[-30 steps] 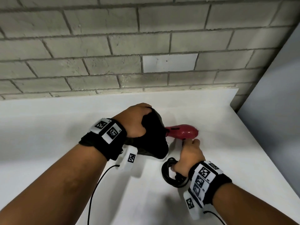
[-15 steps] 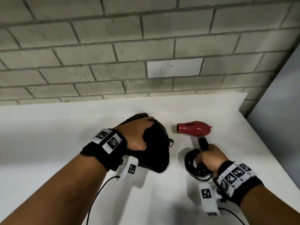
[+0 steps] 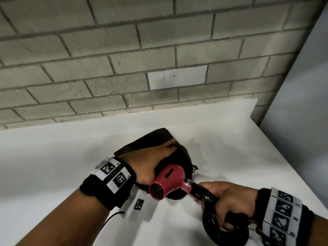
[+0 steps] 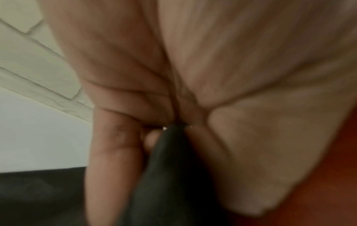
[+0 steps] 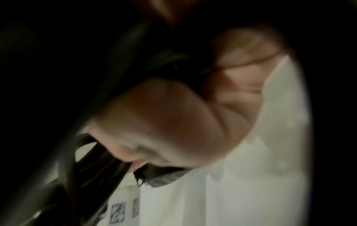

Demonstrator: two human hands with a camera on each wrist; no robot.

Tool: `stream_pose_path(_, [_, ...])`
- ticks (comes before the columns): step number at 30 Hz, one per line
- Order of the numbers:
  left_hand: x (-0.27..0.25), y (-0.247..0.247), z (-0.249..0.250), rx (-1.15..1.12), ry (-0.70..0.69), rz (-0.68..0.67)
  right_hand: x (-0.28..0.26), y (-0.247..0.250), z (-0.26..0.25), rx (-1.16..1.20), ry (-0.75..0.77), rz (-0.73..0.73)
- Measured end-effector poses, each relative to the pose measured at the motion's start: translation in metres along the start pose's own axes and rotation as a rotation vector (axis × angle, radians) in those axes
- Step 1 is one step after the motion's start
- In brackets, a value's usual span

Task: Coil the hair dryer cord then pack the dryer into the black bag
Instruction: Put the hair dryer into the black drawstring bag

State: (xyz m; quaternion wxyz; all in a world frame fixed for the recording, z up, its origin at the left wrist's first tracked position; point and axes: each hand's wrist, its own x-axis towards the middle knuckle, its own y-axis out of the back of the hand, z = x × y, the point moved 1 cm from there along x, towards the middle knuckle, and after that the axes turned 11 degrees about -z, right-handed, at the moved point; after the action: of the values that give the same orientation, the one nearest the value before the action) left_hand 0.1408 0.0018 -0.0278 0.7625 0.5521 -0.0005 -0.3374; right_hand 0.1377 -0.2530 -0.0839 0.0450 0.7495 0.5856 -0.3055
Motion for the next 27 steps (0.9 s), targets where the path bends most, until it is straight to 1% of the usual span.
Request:
stream_pose_path(2, [-0.003,-0.008,-0.003,0.032,-0.032,-0.012,0.005,0.006,0.000,-0.015,-0.029,0.036])
stream_pose_path(4, [-0.007,-0.013,-0.005,0.060,0.007,-0.035,0.007,0.009,-0.002,-0.033,-0.052,0.095])
stream_pose_path(5, [-0.009,-0.015,-0.003,0.069,0.036,-0.046,0.008,0.011,-0.002,-0.020,-0.071,0.144])
stream_pose_path(7, [-0.012,-0.018,0.006,0.062,0.065,-0.049,0.012,0.018,-0.002,-0.034,-0.097,0.287])
stream_pose_path(10, [-0.008,-0.027,0.025,0.030,0.063,-0.033,0.025,0.028,-0.007,-0.198,-0.154,0.511])
stream_pose_path(13, [0.006,-0.040,0.051,0.035,0.036,-0.039,0.040,0.025,-0.018,-0.233,-0.187,0.611])
stream_pose_path(15, [0.013,-0.047,0.066,0.007,0.059,-0.017,0.051,0.022,-0.021,-0.167,-0.190,0.661])
stream_pose_path(19, [0.018,-0.053,0.073,-0.059,0.152,0.033,0.061,0.019,-0.022,0.131,-0.103,0.760])
stream_pose_path(23, [0.019,-0.052,0.073,-0.078,0.164,0.032,0.070,0.015,-0.025,0.180,-0.036,0.811])
stream_pose_path(25, [0.018,-0.052,0.064,-0.087,0.131,0.094,0.067,0.010,-0.026,0.188,-0.040,0.809])
stream_pose_path(27, [0.015,-0.053,0.051,-0.098,0.108,0.221,0.059,0.008,-0.029,0.292,-0.030,0.824])
